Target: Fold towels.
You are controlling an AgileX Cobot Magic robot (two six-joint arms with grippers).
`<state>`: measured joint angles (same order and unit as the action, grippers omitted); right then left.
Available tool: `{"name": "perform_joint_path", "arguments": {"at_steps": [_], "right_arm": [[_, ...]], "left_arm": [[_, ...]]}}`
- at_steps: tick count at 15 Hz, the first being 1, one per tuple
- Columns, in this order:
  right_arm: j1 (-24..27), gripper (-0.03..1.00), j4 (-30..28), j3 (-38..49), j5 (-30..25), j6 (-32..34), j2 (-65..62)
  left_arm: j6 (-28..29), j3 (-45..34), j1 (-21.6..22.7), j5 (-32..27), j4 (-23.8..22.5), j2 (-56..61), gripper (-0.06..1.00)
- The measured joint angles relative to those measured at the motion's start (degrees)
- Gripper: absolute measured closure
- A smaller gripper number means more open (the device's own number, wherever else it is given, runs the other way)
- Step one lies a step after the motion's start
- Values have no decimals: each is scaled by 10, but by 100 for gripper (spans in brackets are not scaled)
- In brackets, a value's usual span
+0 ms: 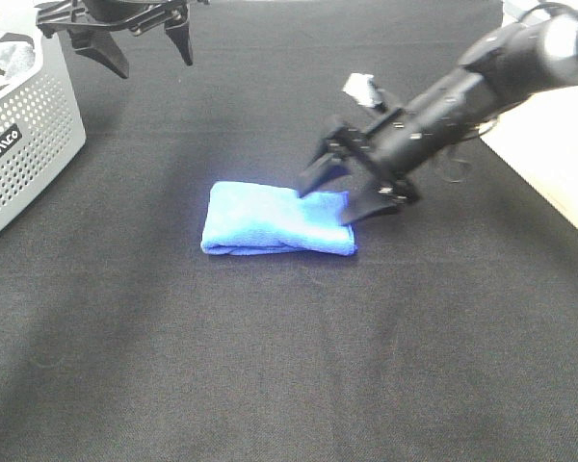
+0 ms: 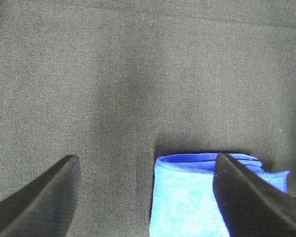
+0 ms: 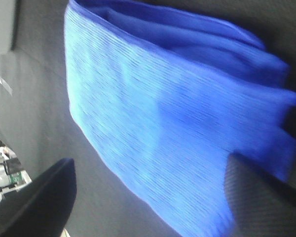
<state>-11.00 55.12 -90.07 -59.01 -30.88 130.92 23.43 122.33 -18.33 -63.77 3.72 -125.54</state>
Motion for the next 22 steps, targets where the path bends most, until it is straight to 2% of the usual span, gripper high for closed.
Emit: {"name": "perform_joint_path", "arguments": {"at_steps": [3, 7, 10, 12, 14, 17, 20, 22], "right_arm": [[17, 19, -61, 0, -6, 17, -30], [17, 19, -154, 0, -13, 79, -132], [17, 19, -212, 0, -45, 131, -215], [17, 19, -252, 0, -81, 164, -288], [17, 19, -283, 0, -100, 186, -343], [17, 19, -324, 17, -102, 215, -445], [17, 19, -351, 97, -103, 222, -574], [17, 19, -366, 183, -103, 222, -660]], "left_arm": [[-18, 0, 0, -19, 0, 1, 23], [-66, 0, 0, -57, 0, 26, 23], [-100, -3, -6, -58, -2, 85, 23], [-112, -42, -15, -58, -3, 158, 23], [-123, -111, -17, -58, -5, 237, 23], [-127, -270, -17, -58, -13, 382, 23], [-127, -449, -17, -59, -13, 553, 23], [-127, -550, -17, -59, -13, 673, 23]]}}
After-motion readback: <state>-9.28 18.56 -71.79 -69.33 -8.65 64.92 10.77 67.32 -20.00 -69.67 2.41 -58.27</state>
